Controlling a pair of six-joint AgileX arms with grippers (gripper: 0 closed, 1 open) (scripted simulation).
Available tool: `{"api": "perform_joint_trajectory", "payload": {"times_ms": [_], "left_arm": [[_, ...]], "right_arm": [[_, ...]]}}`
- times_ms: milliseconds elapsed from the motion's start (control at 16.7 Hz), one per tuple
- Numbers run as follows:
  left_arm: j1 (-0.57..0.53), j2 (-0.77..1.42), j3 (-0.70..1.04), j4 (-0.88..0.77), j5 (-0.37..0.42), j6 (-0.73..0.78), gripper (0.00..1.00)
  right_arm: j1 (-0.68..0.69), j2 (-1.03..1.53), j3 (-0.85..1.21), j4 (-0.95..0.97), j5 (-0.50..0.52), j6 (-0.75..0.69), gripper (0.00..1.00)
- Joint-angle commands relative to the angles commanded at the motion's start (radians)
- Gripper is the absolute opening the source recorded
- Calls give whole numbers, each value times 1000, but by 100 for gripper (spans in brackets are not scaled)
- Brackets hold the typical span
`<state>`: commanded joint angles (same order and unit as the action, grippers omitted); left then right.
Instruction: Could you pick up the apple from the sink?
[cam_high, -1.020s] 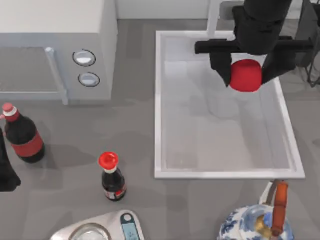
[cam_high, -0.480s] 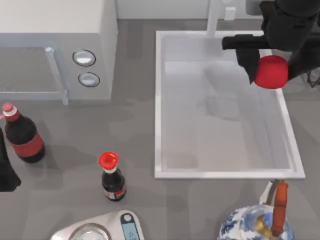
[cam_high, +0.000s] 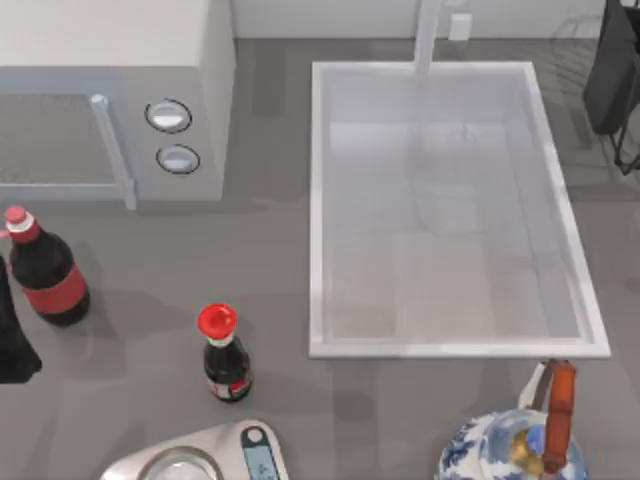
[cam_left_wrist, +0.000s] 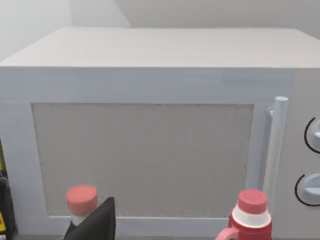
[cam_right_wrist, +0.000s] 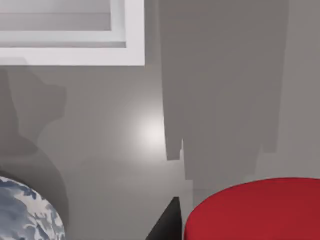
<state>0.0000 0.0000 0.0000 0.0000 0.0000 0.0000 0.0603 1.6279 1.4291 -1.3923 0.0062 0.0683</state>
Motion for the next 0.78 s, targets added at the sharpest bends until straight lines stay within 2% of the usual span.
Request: {"api": "perform_joint_trajectory", "payload": {"times_ms": [300, 600, 780], "left_arm": [[0, 0, 0, 0, 0, 0, 100], [0, 0, 0, 0, 0, 0, 100], [0, 0, 0, 0, 0, 0, 100]], "right_arm": [[-129, -149, -166, 37, -6, -129, 0], [-127, -147, -169, 38, -5, -128, 0], [-126, -135, -233, 107, -6, -127, 0]]}}
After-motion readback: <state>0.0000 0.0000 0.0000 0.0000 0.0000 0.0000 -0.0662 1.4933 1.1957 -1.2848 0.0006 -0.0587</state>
